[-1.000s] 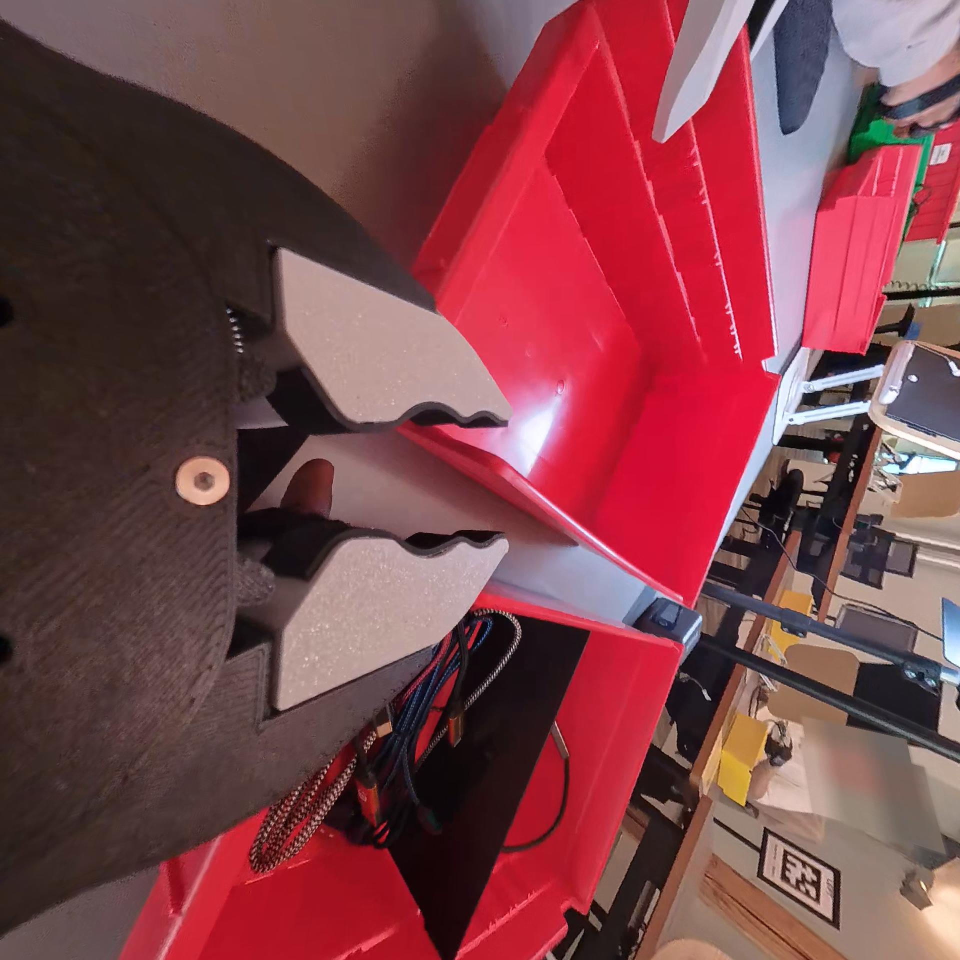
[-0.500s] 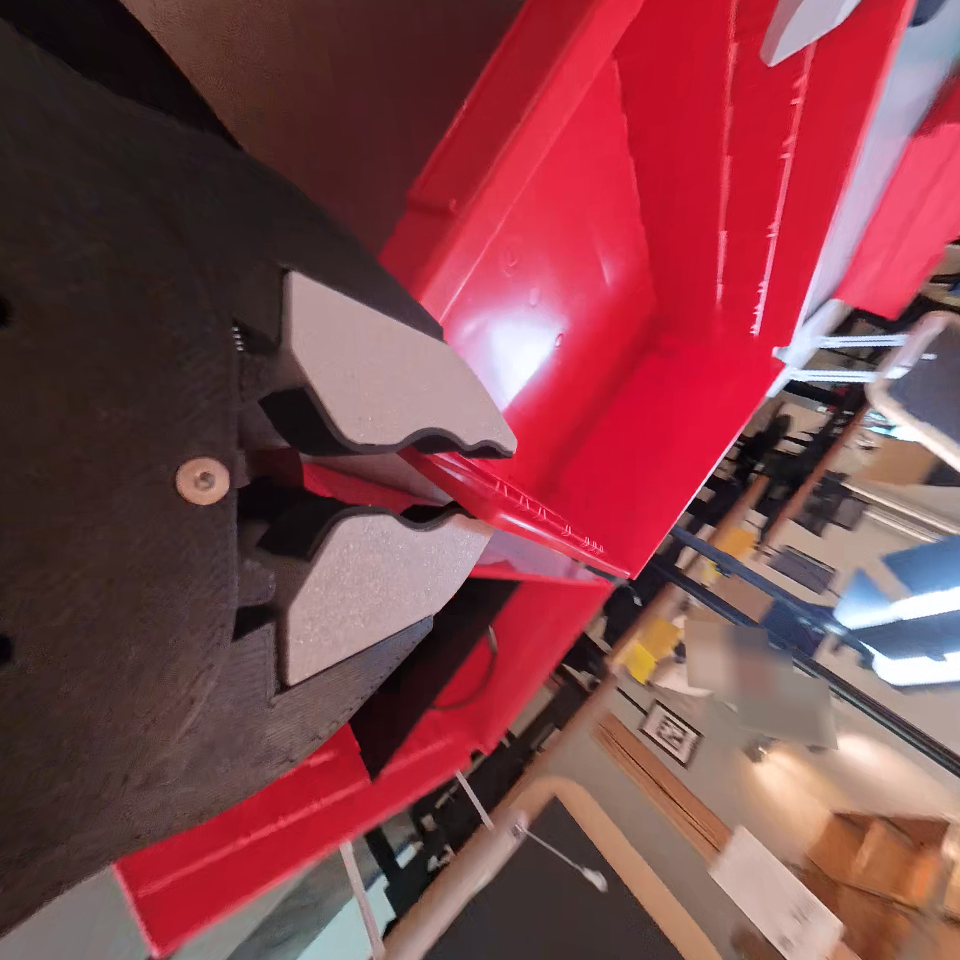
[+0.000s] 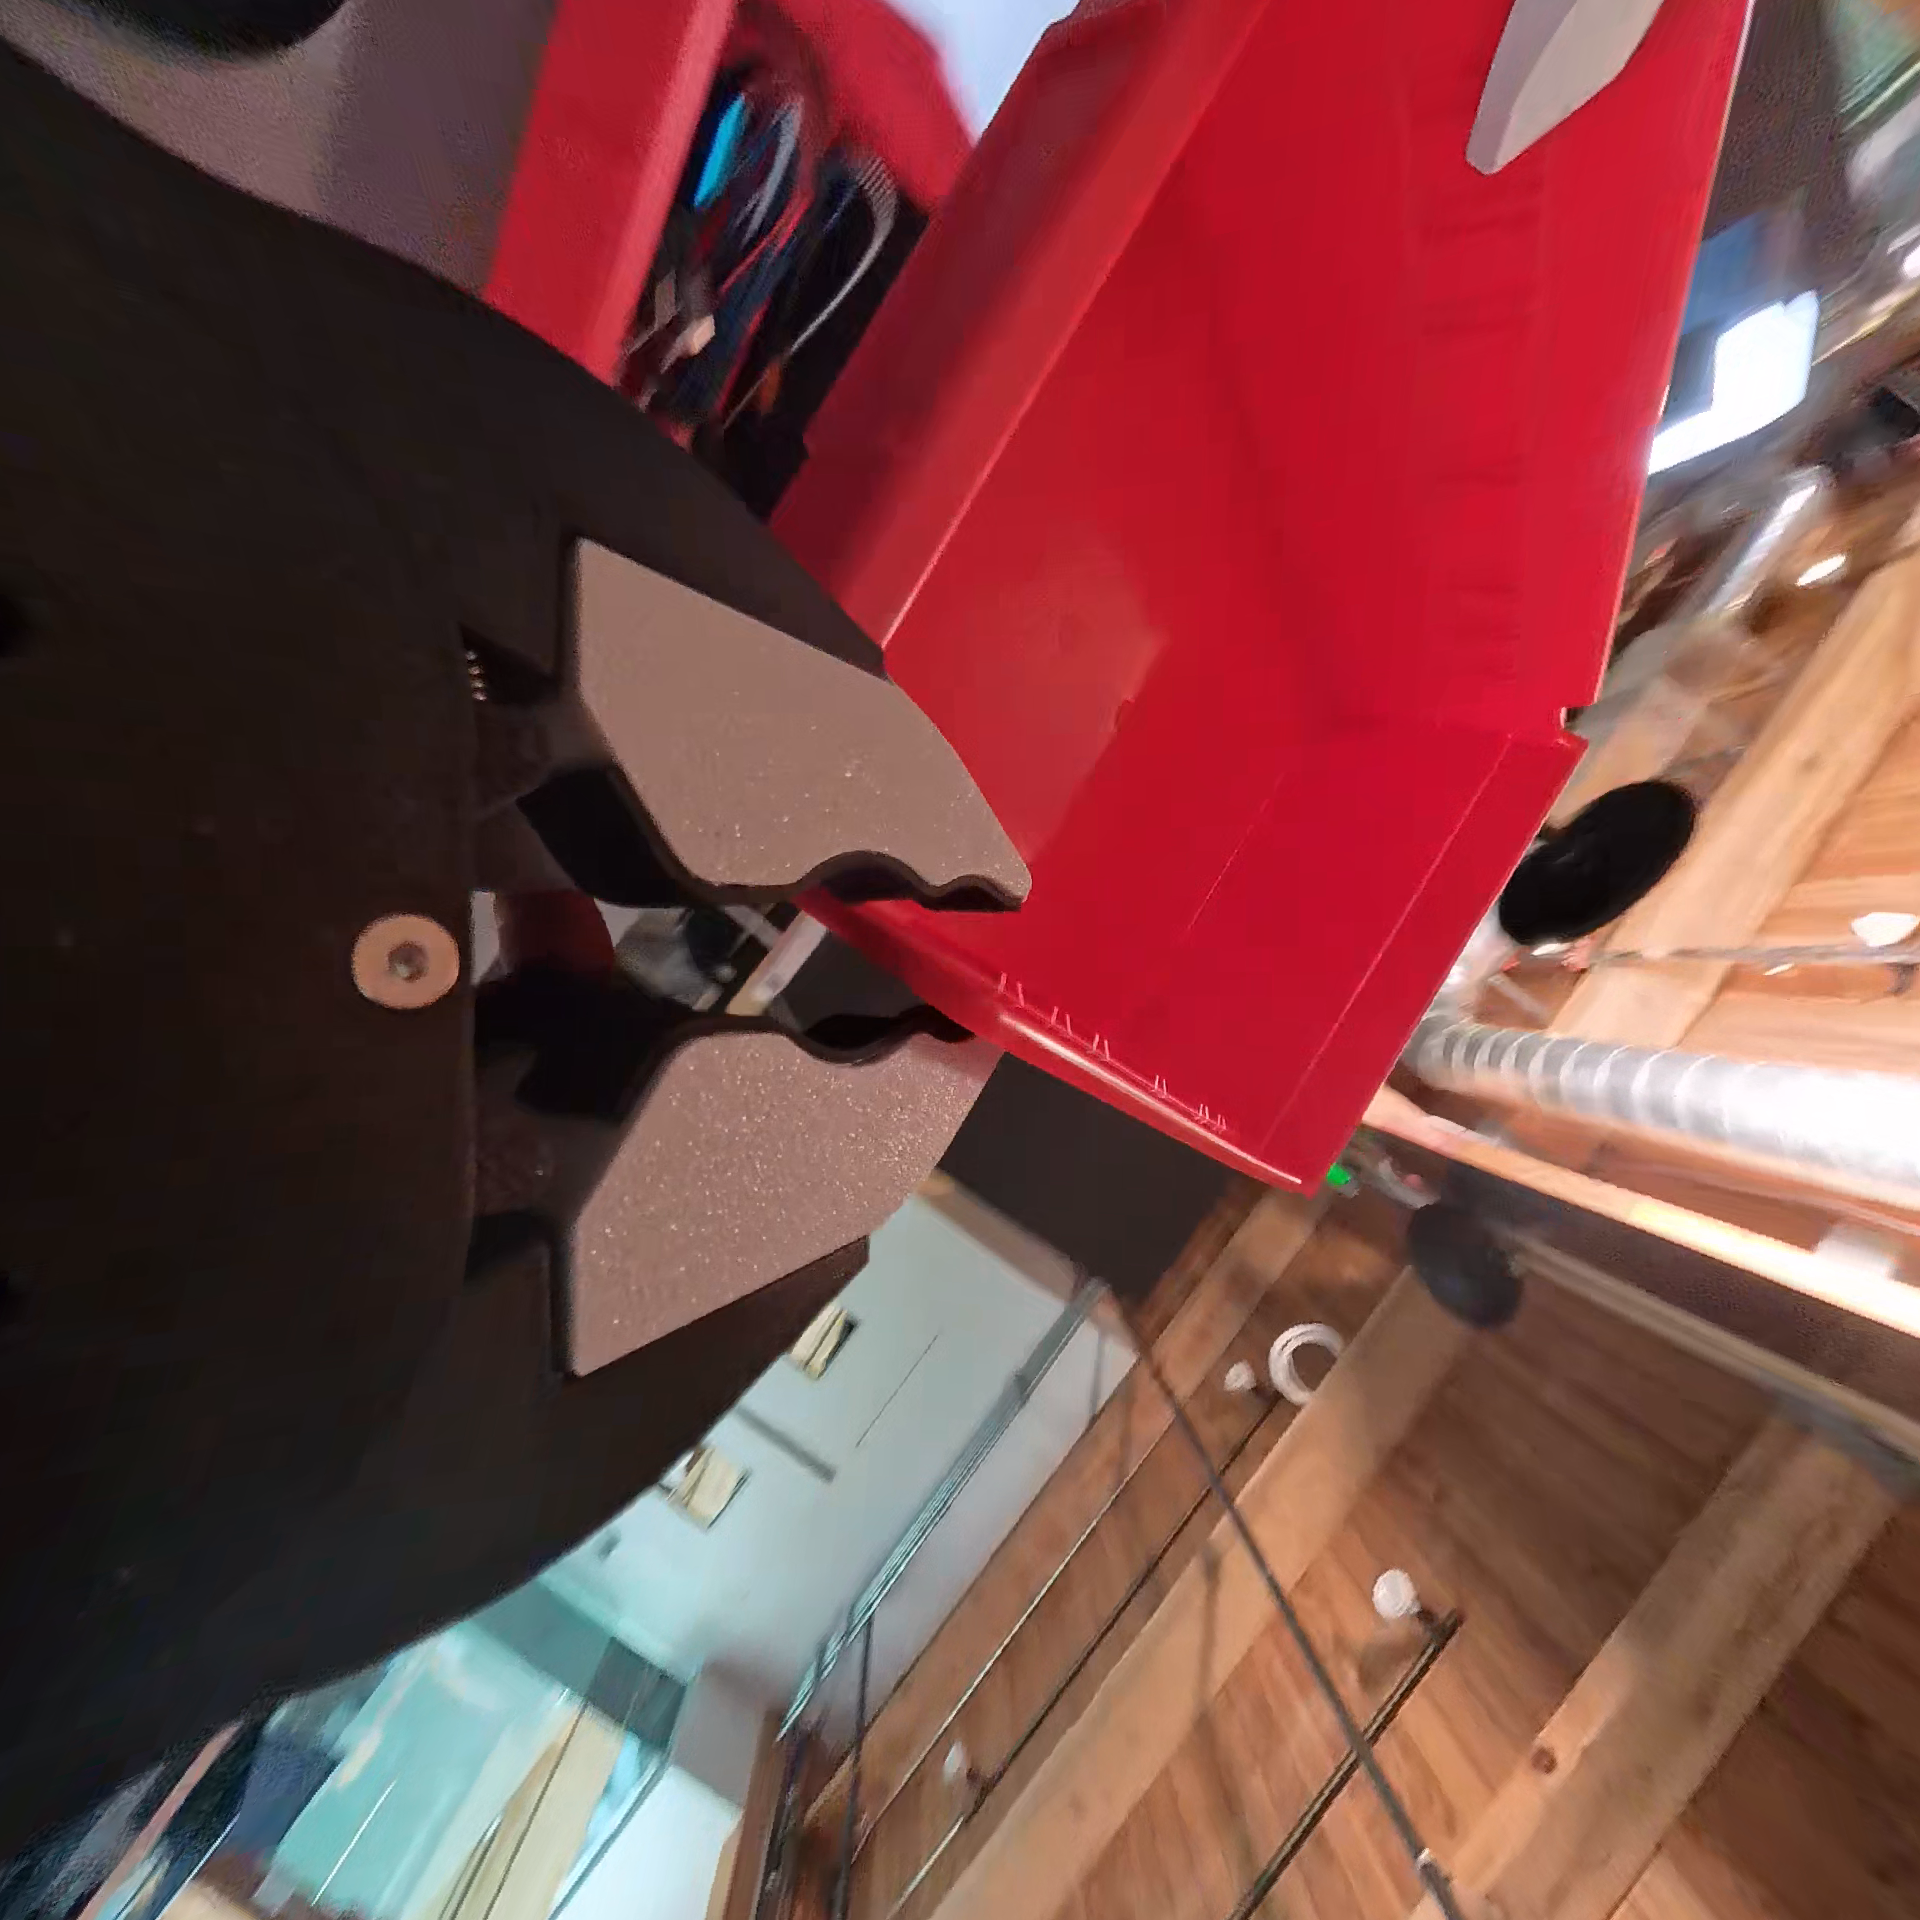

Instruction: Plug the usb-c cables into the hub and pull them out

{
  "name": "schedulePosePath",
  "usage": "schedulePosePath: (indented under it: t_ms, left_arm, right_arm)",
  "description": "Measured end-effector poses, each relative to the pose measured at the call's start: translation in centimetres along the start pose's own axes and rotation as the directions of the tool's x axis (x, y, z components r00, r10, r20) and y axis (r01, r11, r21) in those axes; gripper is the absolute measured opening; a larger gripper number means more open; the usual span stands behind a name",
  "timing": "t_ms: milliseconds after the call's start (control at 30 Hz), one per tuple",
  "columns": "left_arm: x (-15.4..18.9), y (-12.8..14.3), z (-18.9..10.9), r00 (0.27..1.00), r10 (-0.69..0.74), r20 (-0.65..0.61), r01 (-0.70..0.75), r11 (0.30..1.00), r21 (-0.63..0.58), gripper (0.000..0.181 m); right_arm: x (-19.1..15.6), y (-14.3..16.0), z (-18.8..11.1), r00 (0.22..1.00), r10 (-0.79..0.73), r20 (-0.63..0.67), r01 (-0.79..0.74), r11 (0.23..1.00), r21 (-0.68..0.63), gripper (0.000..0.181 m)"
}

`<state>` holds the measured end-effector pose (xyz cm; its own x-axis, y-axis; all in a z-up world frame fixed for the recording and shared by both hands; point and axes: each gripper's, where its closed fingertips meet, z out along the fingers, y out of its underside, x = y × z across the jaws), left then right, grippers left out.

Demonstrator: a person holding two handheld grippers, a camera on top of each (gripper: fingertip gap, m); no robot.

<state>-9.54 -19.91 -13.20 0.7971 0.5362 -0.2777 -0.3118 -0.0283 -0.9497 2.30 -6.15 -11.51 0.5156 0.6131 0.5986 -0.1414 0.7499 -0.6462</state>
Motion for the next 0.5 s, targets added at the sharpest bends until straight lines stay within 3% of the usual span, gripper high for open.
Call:
schedulePosePath:
  t_ms: [100, 233, 367, 500]
  left_arm:
    - [6.5, 0.0, 4.8, 0.987, 0.015, -0.16, -0.025, 0.998, -0.06, 0.017]
    - [15.3, 1.1, 10.7, 0.94, 0.055, -0.337, -0.122, 0.976, -0.183, 0.018]
    - [22.1, 4.0, 15.1, 0.887, 0.077, -0.455, -0.221, 0.937, -0.271, 0.019]
    - [25.9, 7.7, 16.7, 0.857, 0.038, -0.513, -0.245, 0.907, -0.343, 0.021]
  right_arm:
    - [5.2, 4.5, -2.4, 0.997, -0.057, -0.043, 0.051, 0.99, -0.132, 0.015]
    - [11.3, 11.6, -5.7, 0.993, -0.019, -0.118, -0.026, 0.929, -0.369, 0.014]
    - [13.9, 19.3, -8.9, 0.994, -0.034, -0.102, -0.033, 0.812, -0.583, 0.013]
    - [13.8, 24.3, -10.9, 0.998, -0.005, -0.063, -0.039, 0.739, -0.673, 0.013]
